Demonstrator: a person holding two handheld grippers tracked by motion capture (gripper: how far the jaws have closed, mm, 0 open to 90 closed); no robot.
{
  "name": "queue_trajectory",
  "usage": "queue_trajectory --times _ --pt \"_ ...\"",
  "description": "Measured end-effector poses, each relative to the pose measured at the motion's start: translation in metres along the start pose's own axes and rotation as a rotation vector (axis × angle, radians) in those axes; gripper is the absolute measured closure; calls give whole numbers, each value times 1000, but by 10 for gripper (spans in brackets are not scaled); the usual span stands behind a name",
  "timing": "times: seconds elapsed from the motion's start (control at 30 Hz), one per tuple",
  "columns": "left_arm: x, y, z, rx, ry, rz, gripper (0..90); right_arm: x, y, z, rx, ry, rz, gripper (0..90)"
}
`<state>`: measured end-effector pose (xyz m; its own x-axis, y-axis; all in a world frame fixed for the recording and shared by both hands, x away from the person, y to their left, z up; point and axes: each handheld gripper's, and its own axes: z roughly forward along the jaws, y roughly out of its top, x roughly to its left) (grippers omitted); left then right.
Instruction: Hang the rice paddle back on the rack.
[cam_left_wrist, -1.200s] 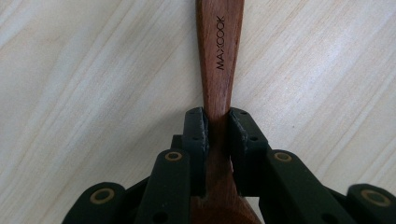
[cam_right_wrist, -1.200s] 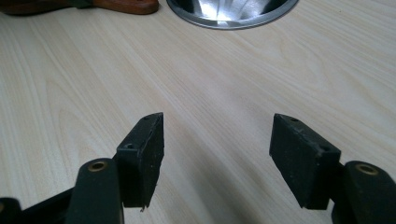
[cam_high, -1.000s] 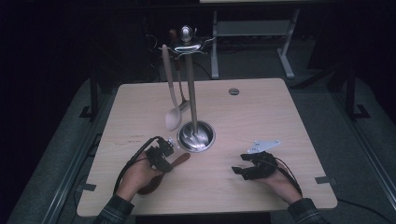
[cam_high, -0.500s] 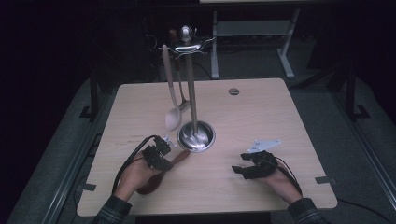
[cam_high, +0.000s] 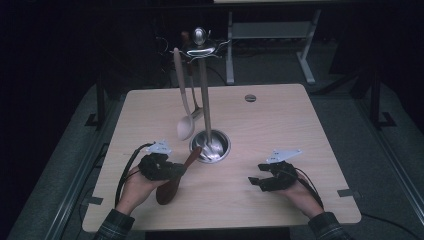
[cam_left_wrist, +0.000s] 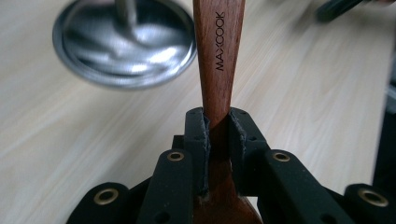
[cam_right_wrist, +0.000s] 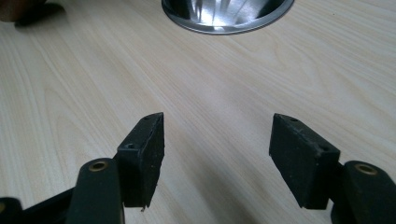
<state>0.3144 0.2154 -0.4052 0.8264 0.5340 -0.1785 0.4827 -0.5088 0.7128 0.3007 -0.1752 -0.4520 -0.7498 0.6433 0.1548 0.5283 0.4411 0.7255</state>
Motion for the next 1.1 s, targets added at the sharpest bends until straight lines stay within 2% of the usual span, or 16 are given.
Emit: queue_trajectory --times 0.07,0.27,0.43,0.5,0.67,0.8,1.1 --pt "-1 -2 -4 -61 -3 17 784 0 0 0 0 0 -2 352" --pt "-3 -1 -13 -178 1 47 785 -1 0 0 -16 -1 -7 354" --pt "-6 -1 -18 -246 0 60 785 -2 0 -1 -27 -5 -2 355" --pt "-7 -1 -18 -282 -14 56 785 -2 1 -2 -29 -6 0 355" --pt "-11 -1 -17 -322 -34 50 783 -3 2 -3 -42 -3 13 365" --pt "-14 2 -14 -325 -36 54 784 -3 5 -6 -59 -3 12 371" --pt "-25 9 -5 -340 -2 59 783 2 22 -12 -127 32 19 397"
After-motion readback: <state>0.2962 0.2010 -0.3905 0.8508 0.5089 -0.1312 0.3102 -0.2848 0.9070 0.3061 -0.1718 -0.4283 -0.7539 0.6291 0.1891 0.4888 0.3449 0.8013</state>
